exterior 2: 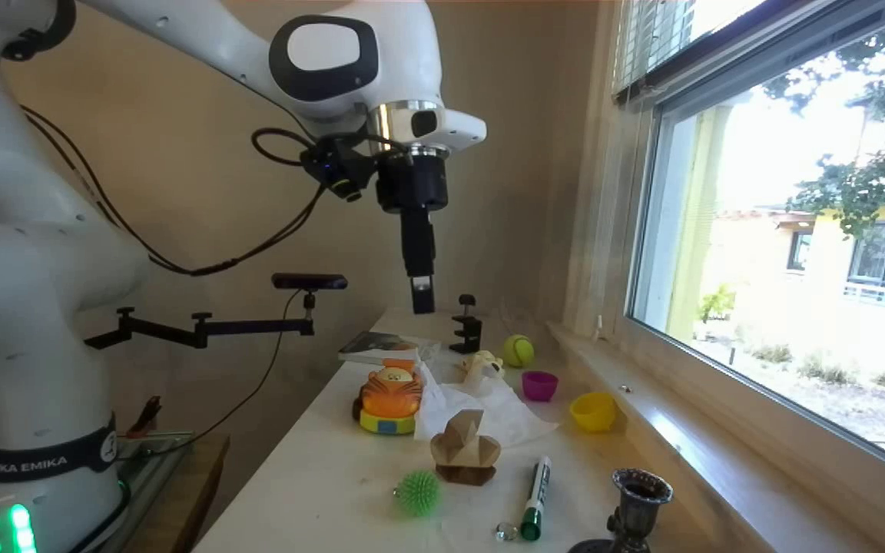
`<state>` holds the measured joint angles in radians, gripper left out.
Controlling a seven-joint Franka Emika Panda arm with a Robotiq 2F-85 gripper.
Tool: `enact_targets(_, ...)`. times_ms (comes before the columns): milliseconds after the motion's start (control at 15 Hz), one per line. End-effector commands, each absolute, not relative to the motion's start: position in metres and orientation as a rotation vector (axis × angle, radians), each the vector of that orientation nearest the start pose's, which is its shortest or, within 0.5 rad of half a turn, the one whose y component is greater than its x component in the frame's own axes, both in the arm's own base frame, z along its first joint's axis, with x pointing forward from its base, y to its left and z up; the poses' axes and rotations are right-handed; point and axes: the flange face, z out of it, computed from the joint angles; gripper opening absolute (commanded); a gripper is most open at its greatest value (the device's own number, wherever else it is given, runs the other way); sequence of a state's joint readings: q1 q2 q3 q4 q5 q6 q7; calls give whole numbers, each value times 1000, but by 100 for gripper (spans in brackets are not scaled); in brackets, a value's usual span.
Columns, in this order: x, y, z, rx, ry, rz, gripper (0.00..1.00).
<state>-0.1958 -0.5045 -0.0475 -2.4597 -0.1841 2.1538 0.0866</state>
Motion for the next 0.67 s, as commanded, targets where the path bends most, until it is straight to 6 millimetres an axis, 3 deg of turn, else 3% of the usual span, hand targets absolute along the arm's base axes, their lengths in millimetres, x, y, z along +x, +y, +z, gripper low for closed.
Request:
enact_targets(0,385,-124,506,-3276,427,-343,100)
enact_targets(333,363,-160,510,-3233,631,-349,100)
enact_targets(600,348,-202,496,-3112,875,-345,100)
